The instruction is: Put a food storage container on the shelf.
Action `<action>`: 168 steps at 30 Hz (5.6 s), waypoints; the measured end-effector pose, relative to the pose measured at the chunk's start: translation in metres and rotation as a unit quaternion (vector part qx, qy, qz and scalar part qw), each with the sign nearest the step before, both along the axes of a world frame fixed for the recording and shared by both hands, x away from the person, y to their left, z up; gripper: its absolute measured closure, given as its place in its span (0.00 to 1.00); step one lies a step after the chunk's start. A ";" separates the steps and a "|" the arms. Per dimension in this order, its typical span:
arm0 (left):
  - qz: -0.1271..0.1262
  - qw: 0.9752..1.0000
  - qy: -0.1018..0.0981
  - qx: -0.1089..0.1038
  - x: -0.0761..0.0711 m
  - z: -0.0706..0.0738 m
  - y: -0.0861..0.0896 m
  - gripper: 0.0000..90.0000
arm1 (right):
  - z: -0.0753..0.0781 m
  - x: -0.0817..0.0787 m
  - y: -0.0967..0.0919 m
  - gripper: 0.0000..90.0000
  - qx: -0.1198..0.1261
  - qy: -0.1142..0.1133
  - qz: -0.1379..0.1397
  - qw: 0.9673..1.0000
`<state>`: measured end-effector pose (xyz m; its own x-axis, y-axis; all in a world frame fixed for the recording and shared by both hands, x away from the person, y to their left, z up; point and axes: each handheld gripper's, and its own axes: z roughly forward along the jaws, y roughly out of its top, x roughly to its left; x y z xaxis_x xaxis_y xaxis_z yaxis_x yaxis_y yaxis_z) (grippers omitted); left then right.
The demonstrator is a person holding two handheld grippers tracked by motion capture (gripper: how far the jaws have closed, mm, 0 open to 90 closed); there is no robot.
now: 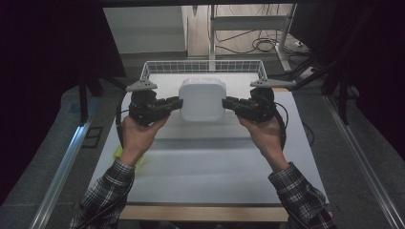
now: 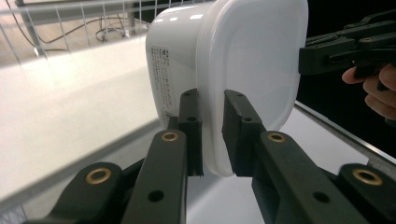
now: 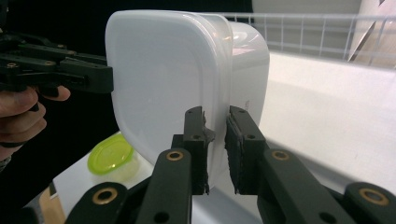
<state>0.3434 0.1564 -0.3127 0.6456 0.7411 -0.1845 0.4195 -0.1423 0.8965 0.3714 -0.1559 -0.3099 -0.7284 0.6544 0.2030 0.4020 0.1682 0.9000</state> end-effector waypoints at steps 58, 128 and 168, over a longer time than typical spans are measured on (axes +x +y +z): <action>0.022 1.000 -0.012 -0.001 0.070 -0.005 -0.012 0.60 | 0.002 0.071 0.019 0.66 -0.006 0.003 -0.046 0.999; -0.053 0.997 -0.042 0.035 0.007 -0.045 -0.017 0.15 | -0.032 0.020 0.010 0.22 -0.033 -0.060 -0.010 0.998; -0.080 0.994 -0.020 0.067 -0.070 -0.169 -0.001 0.03 | -0.137 -0.053 -0.029 0.04 -0.094 -0.023 0.043 0.994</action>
<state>0.2735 0.1552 -0.4813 0.7618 0.6446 -0.0639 0.3472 -0.3230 0.8804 0.3186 -0.1851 -0.4467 -0.7891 0.6123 0.0489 0.3386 0.3673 0.8663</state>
